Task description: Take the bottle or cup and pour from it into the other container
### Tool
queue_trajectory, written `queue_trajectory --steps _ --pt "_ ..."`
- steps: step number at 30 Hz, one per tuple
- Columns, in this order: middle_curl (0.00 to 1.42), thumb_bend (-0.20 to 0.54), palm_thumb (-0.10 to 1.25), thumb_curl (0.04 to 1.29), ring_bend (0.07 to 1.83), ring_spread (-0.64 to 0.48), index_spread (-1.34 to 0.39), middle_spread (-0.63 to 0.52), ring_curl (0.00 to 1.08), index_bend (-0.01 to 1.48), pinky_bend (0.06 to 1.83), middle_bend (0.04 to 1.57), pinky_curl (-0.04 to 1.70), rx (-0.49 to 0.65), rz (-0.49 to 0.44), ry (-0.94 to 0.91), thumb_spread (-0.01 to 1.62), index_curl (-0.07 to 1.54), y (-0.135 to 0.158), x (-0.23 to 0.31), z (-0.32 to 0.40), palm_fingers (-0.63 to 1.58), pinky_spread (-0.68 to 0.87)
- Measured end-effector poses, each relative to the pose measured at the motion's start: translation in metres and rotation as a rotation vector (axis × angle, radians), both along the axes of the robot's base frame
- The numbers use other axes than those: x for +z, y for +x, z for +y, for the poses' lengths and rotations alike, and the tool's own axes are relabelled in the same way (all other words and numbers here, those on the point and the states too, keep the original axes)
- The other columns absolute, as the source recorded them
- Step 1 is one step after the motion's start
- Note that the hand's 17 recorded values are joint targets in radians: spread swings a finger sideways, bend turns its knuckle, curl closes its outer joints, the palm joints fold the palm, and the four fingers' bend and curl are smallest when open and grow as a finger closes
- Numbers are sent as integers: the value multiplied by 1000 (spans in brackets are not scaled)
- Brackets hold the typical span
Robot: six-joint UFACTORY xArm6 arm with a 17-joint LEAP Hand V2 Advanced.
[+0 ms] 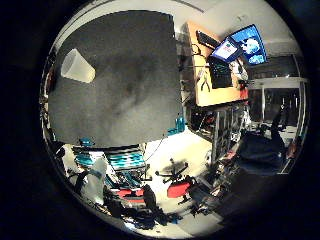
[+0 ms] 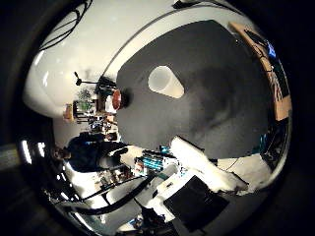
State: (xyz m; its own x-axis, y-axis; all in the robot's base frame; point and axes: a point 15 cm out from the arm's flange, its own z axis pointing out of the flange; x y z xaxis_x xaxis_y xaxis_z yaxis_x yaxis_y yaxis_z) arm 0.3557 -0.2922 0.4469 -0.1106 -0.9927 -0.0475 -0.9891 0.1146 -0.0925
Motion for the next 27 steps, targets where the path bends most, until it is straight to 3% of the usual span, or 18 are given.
queue_trajectory --steps 19,27 --pt "319 -26 650 327 263 175 -318 71 269 144 385 202 315 0 -18 -4 1031 261 18 -14 -11 95 409" --pt "318 -24 615 321 260 186 -252 107 266 155 411 193 320 -26 -62 161 1038 265 40 -51 -11 64 404"
